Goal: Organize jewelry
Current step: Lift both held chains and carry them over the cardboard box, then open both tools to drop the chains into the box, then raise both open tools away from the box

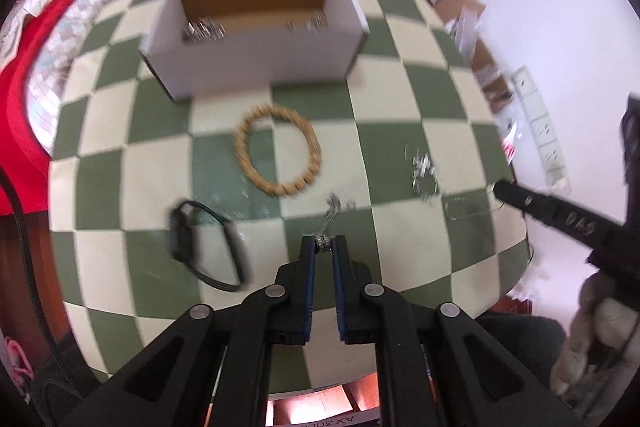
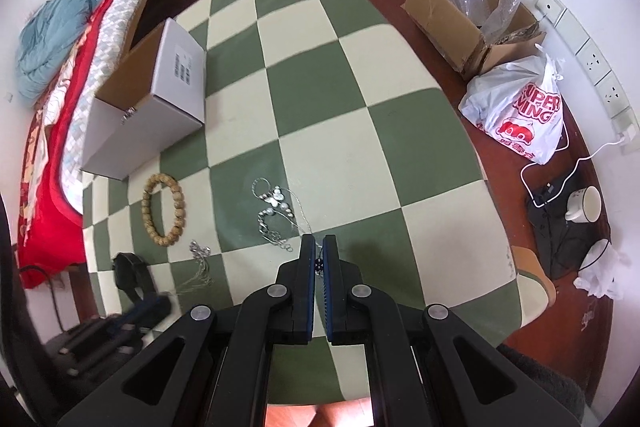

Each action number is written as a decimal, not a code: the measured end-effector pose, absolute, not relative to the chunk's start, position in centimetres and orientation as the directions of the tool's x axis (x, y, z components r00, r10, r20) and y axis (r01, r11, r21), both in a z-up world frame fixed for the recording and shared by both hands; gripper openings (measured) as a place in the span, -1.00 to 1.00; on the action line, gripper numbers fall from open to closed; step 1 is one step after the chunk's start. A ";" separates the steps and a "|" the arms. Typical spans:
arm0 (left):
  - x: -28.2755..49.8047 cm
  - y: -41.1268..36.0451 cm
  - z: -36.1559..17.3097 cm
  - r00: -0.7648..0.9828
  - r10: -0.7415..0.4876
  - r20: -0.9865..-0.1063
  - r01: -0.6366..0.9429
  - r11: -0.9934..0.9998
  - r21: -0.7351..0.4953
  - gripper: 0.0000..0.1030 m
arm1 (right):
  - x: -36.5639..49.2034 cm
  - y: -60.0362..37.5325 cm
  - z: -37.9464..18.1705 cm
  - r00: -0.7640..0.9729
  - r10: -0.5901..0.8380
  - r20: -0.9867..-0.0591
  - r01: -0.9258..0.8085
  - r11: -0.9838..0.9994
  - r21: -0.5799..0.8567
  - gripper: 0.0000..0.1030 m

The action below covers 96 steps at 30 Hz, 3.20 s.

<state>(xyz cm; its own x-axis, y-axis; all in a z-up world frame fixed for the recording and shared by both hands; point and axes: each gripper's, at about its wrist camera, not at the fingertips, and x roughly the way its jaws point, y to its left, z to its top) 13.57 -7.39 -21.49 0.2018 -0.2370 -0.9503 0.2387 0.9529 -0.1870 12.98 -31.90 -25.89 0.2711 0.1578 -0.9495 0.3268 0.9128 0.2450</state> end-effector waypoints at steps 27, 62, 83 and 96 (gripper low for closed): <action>21.7 -3.8 -2.2 0.429 -0.375 -0.822 0.333 0.911 -0.242 -0.89 | 18.0 -25.0 -6.9 0.497 0.273 -0.824 0.075 0.932 0.355 -0.93; 35.9 -0.3 -18.7 0.075 -0.331 -0.941 0.062 0.943 -0.327 -0.88 | 34.7 -15.7 -18.6 0.203 0.285 -0.937 0.022 0.955 0.295 -0.93; 35.1 2.4 -16.5 0.313 0.080 -0.947 -0.003 0.997 0.083 1.00 | 35.0 -17.2 -21.3 0.074 -0.006 -0.997 0.025 1.000 -0.004 0.92; 29.6 2.5 -16.8 0.423 0.095 -0.901 0.008 0.994 0.108 1.00 | 30.1 -17.6 -21.6 0.182 -0.089 -0.979 0.079 0.994 -0.075 1.00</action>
